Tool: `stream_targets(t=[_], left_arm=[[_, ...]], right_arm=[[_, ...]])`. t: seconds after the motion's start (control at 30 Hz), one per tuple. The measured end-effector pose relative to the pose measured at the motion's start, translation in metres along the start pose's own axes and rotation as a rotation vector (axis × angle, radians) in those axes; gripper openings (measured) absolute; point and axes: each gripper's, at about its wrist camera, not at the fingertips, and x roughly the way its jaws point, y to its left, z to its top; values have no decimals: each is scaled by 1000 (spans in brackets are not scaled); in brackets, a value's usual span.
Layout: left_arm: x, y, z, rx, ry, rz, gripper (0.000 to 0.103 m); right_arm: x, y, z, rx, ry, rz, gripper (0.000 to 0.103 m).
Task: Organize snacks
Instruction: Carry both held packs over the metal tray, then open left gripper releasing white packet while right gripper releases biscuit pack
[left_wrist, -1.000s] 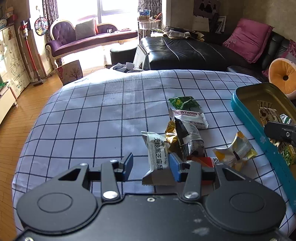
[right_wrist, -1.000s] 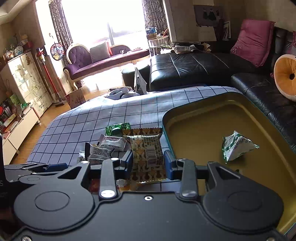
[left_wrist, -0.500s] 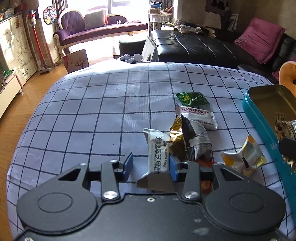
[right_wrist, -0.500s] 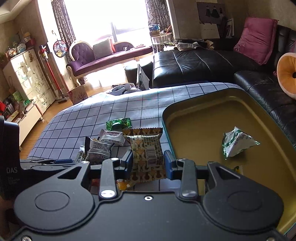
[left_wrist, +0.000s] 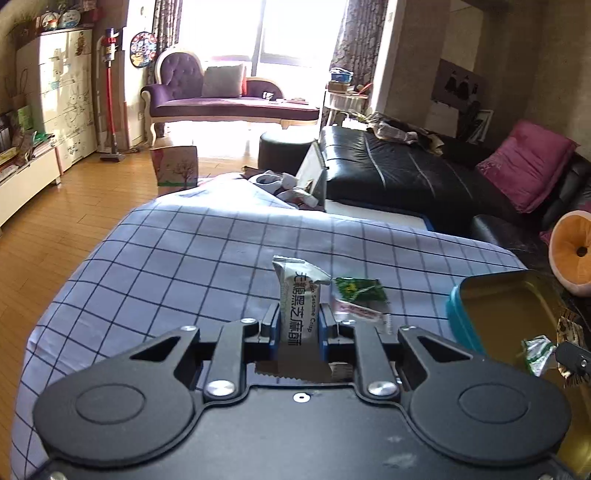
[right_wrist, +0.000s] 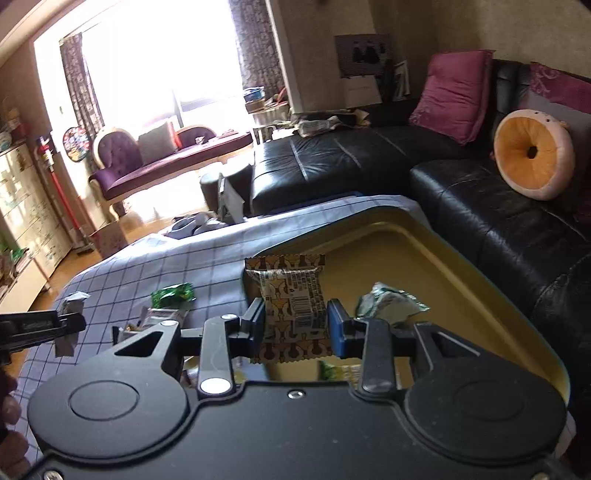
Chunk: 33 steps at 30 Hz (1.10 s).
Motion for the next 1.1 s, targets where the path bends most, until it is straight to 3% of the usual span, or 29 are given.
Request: stream_targets(t=[0.27, 0.53, 0.83, 1.0, 1.1], left_arm=[[-12, -68, -11, 115, 27, -138, 18], [-14, -138, -33, 213, 129, -271, 18], [-12, -186, -64, 287, 210, -307, 19], [-13, -192, -67, 305, 201, -281, 20], [-12, -191, -65, 303, 199, -260, 27]], right_arm=[[-4, -49, 5, 126, -24, -168, 45], [-8, -79, 3, 169, 8, -203, 45], [-16, -91, -1, 162, 25, -169, 45], [-18, -93, -1, 139, 28, -146, 45], [-18, -94, -1, 130, 30, -126, 45]])
